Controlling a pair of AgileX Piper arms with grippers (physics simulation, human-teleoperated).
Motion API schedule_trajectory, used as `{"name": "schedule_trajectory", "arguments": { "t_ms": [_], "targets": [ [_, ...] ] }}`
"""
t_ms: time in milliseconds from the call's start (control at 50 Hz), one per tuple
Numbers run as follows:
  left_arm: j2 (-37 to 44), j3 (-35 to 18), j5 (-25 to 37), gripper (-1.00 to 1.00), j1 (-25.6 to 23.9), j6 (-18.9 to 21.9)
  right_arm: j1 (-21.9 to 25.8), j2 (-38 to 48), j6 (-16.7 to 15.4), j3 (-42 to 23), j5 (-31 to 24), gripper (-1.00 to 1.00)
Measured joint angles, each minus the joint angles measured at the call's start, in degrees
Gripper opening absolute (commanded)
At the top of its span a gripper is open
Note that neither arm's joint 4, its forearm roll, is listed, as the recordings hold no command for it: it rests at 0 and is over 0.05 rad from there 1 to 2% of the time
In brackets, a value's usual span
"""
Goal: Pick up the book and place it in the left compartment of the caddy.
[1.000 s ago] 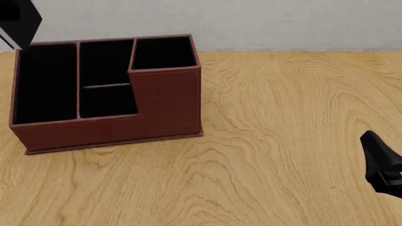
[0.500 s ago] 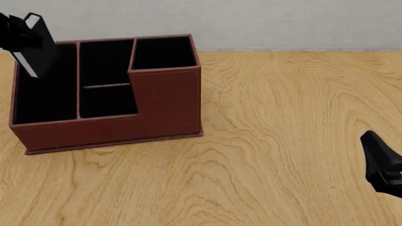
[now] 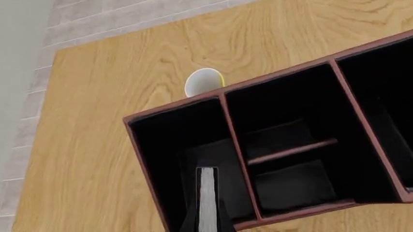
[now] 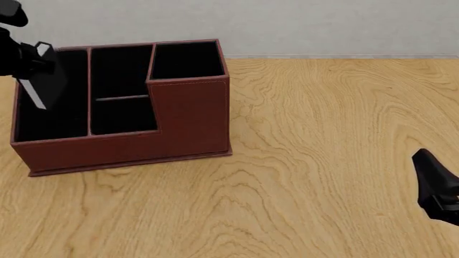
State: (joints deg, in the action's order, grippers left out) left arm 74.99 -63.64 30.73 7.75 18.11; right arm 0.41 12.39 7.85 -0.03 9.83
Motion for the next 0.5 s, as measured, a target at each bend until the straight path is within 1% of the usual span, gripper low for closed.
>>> {"name": "schedule_trajectory", "arguments": {
  "t_ms": [500],
  "targets": [
    [3.93,0.33,-1.82,-1.00,0.30,-5.15,-0.26,-0.66,0.43,-0.02,-0.44,1.00]
  ]
}}
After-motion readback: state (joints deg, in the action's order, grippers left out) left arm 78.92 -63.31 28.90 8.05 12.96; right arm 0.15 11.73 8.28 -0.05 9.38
